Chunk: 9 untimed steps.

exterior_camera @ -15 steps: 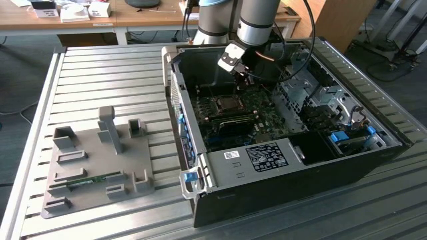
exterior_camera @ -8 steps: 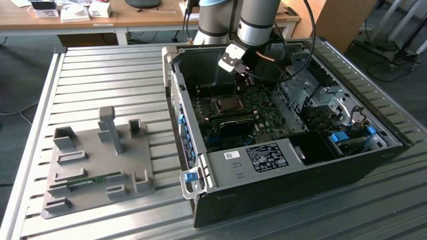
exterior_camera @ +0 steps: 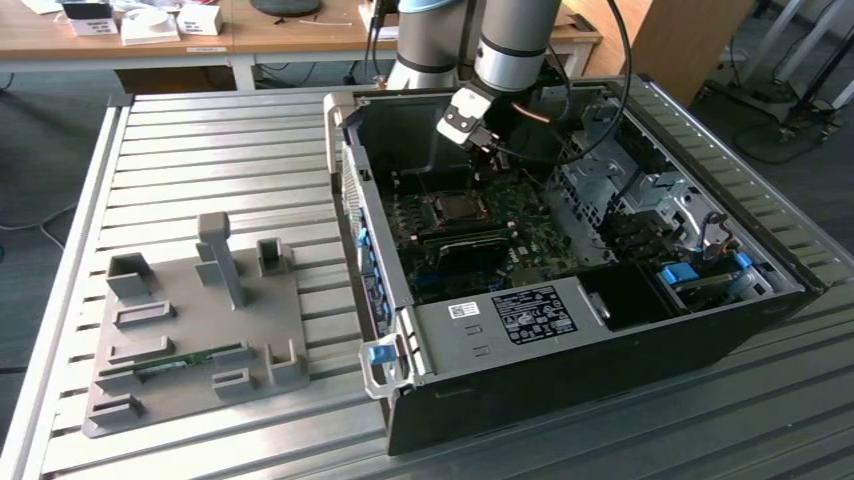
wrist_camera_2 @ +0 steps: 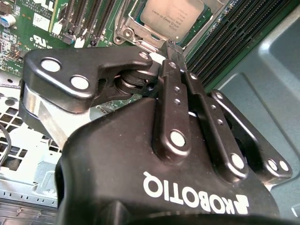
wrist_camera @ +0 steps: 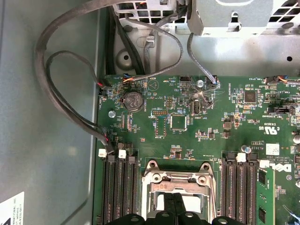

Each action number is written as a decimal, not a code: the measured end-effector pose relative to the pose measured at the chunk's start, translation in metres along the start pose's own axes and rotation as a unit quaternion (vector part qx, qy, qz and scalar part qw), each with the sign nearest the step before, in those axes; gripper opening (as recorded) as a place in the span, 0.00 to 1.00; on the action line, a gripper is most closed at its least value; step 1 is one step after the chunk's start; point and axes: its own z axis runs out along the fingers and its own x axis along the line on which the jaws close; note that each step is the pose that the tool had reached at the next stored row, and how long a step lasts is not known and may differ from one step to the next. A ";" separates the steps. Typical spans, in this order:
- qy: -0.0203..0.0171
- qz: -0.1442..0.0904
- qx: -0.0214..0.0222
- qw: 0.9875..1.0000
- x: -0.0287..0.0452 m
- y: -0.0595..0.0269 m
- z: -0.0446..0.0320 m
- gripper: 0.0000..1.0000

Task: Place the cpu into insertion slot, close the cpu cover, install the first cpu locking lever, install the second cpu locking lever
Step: 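Close the cpu cover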

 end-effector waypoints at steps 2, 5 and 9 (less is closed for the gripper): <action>0.000 0.000 0.000 1.000 0.0000 0.0000 0.0000 0.11; 0.000 0.000 0.000 1.000 0.0000 0.0000 0.0000 0.11; 0.000 -0.010 0.000 1.000 0.0000 0.0000 0.0000 0.11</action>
